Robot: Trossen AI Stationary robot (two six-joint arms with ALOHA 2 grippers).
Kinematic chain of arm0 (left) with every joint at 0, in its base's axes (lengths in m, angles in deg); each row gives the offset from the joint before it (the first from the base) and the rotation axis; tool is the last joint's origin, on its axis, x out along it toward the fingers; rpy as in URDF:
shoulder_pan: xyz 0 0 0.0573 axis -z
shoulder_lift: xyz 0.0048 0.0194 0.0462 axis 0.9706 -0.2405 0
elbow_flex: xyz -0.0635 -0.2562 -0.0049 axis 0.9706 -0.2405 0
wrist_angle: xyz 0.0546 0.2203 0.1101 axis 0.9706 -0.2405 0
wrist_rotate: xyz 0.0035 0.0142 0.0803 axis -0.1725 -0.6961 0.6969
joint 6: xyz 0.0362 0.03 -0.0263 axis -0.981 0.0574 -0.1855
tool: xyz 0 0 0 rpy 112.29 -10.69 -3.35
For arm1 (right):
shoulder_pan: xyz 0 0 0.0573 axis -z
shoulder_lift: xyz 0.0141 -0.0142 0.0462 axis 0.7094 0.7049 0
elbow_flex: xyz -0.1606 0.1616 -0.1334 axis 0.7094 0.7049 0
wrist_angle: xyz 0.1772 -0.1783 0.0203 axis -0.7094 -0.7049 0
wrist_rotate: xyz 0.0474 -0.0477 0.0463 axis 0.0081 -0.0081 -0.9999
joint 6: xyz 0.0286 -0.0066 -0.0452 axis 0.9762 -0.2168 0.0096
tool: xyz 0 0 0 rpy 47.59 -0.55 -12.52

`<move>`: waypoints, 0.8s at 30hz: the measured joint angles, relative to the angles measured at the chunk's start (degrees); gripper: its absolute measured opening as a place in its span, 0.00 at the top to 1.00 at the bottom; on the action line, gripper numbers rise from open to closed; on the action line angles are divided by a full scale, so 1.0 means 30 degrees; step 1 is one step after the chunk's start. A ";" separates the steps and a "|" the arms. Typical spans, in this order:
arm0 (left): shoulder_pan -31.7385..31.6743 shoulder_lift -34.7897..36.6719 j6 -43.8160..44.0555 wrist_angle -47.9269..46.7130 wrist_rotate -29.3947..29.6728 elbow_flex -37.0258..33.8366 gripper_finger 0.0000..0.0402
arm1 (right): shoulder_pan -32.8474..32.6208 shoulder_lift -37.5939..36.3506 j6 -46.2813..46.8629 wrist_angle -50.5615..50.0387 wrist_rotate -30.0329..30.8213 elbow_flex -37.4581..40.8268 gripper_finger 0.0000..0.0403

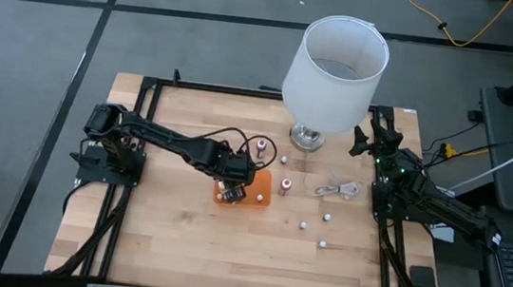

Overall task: Pick & Place food coloring
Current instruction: Put the big purple food coloring bottle into the orange transparent bin, then put the big pink food coloring bottle into the orange transparent bin

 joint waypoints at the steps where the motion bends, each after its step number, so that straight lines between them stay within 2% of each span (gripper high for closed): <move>1: 0.0000 -0.0029 -0.0056 0.0162 0.0025 0.0006 0.72 | 0.0000 0.0001 0.0001 -0.0002 0.0000 -0.0006 0.20; 6: -0.0094 -0.0264 -0.0117 0.0177 -0.0306 0.0018 0.71 | -0.0006 -0.0002 0.0002 -0.0004 0.0000 -0.0002 0.20; 14: -0.0102 -0.0357 0.0178 0.0015 -0.0350 0.0029 0.62 | -0.0003 -0.0003 -0.0001 0.0004 0.0000 -0.0003 0.20; 24: -0.0324 0.0134 0.0677 -0.0665 -0.0283 0.0401 0.56 | 0.0001 0.0001 0.0002 0.0003 0.0000 0.0001 0.20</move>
